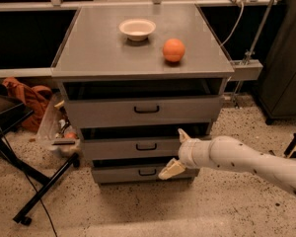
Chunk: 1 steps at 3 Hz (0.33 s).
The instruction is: Close middle drawer
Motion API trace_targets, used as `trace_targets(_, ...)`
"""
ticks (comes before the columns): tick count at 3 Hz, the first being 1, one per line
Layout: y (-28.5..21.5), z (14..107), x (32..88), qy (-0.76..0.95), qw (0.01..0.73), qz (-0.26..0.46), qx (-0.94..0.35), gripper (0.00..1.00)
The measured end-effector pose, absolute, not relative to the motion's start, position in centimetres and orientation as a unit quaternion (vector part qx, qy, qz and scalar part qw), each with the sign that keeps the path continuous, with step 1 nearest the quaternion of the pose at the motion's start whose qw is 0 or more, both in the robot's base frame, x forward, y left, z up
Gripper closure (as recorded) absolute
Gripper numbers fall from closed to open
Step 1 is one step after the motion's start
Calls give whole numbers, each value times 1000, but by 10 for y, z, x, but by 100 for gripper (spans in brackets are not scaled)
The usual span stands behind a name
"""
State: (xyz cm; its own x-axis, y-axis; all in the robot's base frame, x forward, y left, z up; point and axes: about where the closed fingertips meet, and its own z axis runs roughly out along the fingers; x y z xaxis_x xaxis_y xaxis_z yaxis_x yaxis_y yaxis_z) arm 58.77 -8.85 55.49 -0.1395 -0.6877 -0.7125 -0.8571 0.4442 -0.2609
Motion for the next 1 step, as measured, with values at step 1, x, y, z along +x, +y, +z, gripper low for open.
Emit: trace_targets(1,-90,569,588,744,407,97,-522,0)
